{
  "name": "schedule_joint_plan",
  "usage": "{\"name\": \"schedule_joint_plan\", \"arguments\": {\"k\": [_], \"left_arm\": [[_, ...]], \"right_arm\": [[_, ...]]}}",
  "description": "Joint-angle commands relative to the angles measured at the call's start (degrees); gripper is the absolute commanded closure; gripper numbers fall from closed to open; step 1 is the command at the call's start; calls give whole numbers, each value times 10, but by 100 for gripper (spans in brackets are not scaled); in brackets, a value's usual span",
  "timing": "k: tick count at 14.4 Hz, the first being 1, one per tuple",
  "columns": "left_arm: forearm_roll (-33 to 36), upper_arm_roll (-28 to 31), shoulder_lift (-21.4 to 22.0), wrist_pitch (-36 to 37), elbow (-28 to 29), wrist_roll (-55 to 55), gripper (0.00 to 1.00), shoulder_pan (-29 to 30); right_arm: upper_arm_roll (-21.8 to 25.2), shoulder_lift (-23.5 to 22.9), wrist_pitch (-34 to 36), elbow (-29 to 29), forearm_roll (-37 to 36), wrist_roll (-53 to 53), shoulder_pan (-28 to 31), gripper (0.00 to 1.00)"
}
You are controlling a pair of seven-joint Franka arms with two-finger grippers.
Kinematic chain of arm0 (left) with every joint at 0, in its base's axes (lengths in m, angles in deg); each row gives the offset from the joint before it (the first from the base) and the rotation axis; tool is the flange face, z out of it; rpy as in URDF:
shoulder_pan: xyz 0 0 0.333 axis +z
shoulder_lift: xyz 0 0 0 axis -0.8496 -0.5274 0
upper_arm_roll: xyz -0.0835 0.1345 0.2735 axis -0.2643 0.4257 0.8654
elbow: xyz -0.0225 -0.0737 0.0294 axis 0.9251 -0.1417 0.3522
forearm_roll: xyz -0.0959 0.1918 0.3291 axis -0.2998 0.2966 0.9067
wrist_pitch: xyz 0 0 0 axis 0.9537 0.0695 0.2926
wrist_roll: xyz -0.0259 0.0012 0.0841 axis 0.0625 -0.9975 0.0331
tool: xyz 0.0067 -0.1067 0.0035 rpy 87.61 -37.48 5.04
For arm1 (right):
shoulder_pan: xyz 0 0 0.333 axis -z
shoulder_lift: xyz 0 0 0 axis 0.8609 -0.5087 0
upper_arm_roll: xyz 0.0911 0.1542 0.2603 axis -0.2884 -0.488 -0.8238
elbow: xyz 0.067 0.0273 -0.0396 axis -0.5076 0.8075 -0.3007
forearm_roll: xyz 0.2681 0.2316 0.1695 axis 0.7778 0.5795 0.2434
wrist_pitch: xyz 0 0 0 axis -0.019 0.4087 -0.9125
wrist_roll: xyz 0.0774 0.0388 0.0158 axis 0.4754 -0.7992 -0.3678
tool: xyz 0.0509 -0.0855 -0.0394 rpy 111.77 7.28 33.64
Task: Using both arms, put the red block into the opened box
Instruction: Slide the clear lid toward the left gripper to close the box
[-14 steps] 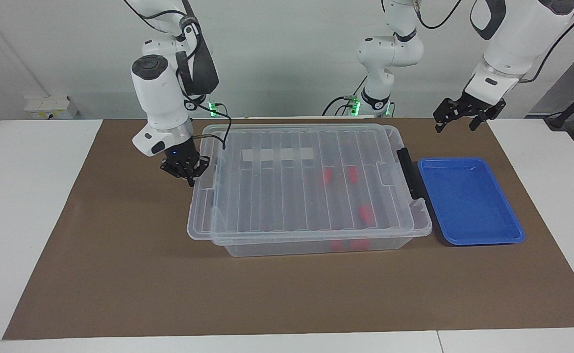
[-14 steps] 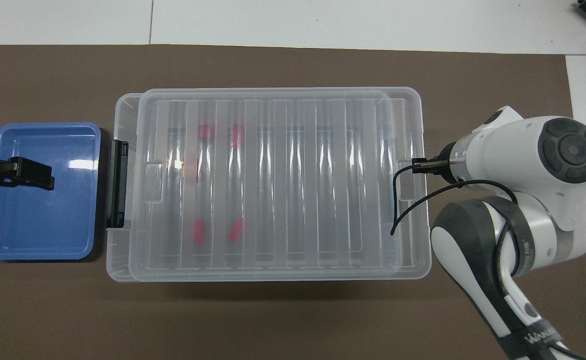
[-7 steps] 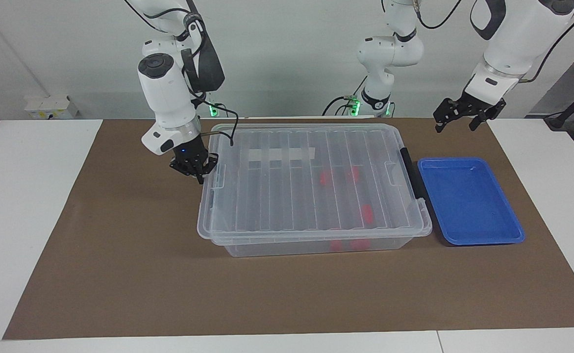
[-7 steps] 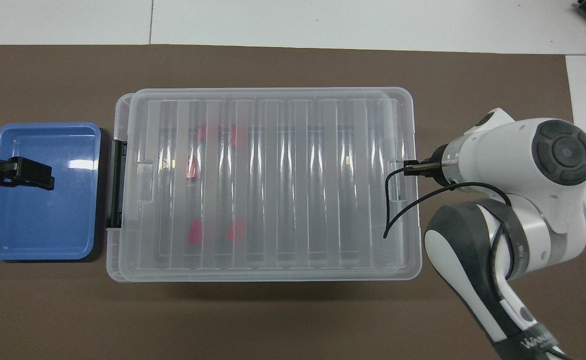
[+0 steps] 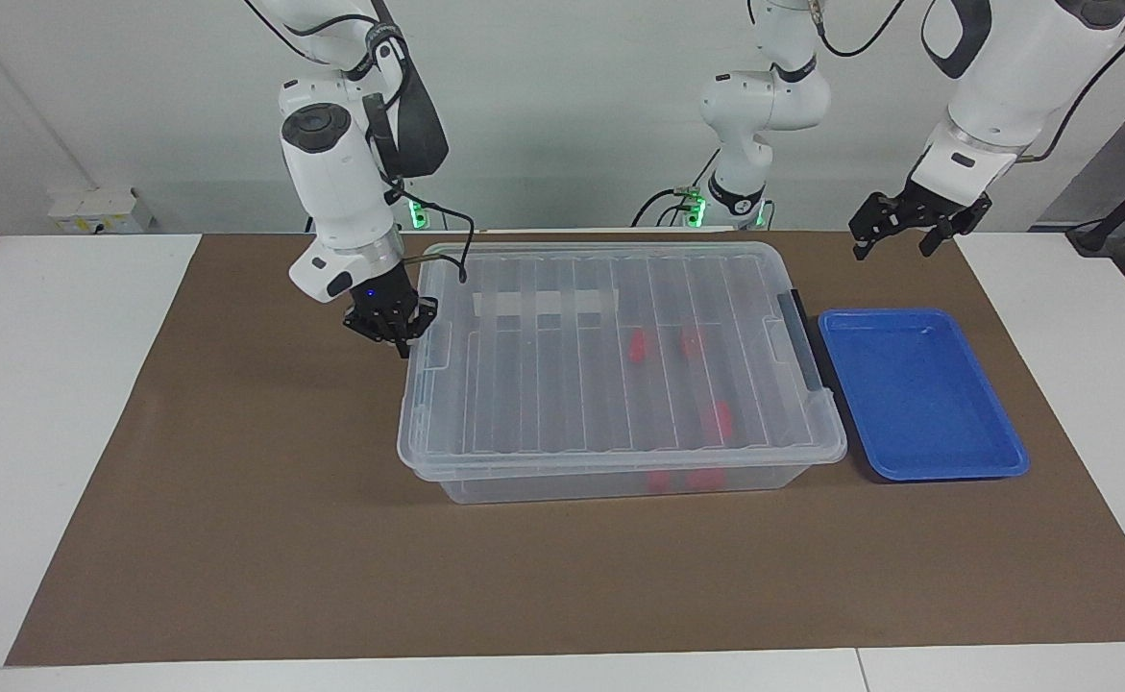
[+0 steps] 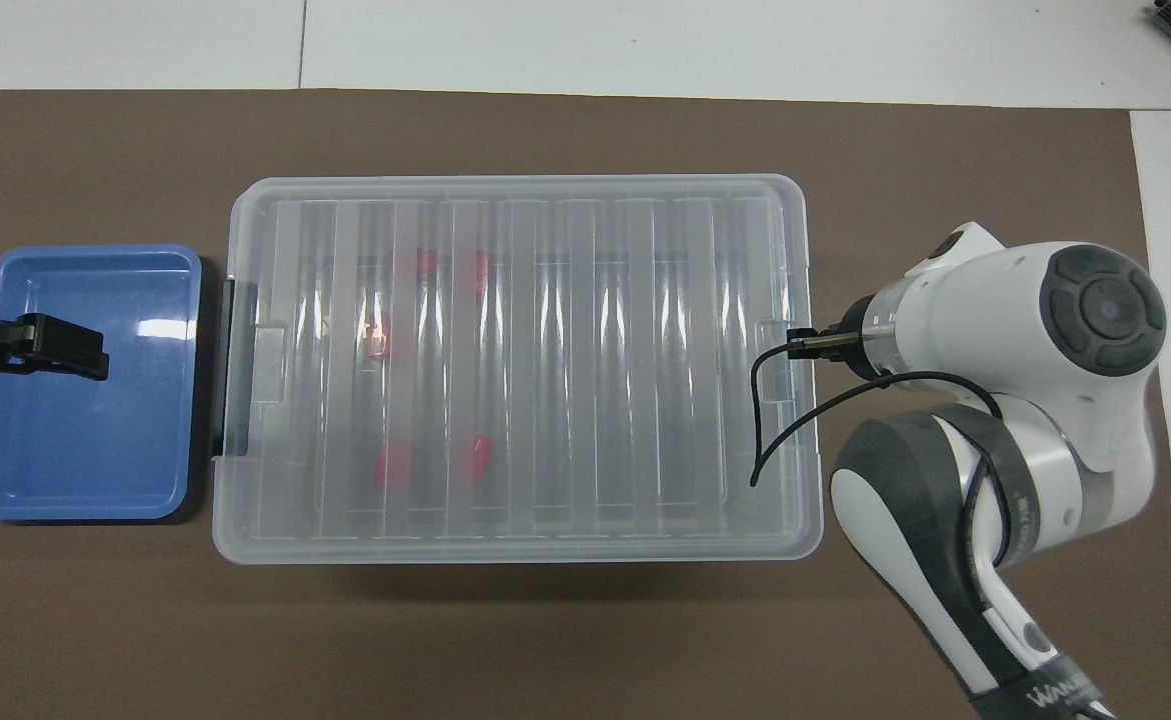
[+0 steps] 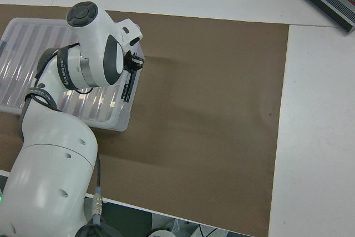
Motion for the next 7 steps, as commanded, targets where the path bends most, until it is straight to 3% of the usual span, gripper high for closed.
{"name": "schedule_joint_plan", "arguments": {"k": [1, 7], "left_arm": [[-8, 3, 8, 8, 0, -5, 0, 0], [-8, 3, 8, 7, 0, -5, 0, 0]], "right_arm": [[1, 7, 14, 3, 8, 8, 5, 100], [5, 13, 38, -9, 7, 4, 53, 100]]}}
